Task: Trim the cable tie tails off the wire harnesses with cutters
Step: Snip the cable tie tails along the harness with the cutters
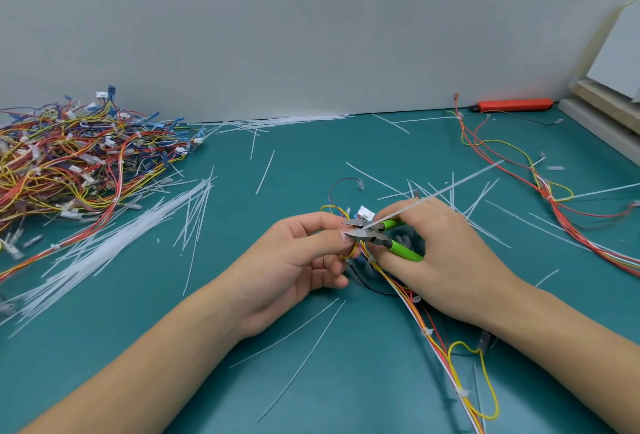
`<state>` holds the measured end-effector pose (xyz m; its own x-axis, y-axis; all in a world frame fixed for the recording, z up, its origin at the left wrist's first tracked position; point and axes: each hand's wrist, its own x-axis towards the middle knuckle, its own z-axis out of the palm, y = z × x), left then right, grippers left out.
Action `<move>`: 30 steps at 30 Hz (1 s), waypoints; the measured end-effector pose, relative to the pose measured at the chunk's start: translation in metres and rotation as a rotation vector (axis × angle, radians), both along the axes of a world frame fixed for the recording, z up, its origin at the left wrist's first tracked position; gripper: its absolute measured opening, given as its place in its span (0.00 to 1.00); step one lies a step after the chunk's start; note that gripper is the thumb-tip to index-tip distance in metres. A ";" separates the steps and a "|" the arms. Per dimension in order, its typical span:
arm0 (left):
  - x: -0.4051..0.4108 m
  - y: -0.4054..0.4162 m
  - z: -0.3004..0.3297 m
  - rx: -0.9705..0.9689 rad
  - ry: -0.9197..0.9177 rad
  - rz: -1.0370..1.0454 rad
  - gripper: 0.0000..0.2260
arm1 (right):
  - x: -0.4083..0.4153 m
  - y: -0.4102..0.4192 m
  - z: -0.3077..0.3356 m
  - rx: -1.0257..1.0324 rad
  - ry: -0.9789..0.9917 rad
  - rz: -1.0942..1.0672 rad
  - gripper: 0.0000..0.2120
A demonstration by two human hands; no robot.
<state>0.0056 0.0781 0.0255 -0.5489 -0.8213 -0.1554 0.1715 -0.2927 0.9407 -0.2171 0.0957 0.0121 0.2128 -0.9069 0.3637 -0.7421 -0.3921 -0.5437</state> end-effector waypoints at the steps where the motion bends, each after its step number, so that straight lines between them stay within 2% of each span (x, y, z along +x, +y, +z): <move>1: 0.000 0.000 0.000 0.000 0.000 0.000 0.06 | 0.000 0.000 0.000 0.000 -0.002 -0.003 0.11; 5: 0.000 0.001 0.001 0.003 -0.002 0.002 0.05 | 0.000 0.000 0.000 0.003 0.007 -0.005 0.11; 13: 0.000 0.001 0.001 -0.004 -0.006 0.004 0.06 | 0.001 0.000 0.000 -0.032 0.008 0.003 0.19; 17: 0.000 0.001 0.001 -0.007 0.005 -0.008 0.03 | 0.000 0.000 -0.002 -0.027 0.000 -0.036 0.15; 22: -0.001 0.001 0.002 -0.006 0.012 -0.010 0.02 | 0.001 0.000 -0.003 -0.016 0.023 -0.045 0.14; 25: -0.001 0.001 0.001 -0.003 0.009 -0.003 0.03 | 0.000 -0.001 -0.002 0.013 -0.004 0.002 0.07; 30: 0.000 0.000 0.000 0.005 0.006 0.009 0.05 | 0.000 -0.001 -0.001 0.007 -0.056 0.019 0.13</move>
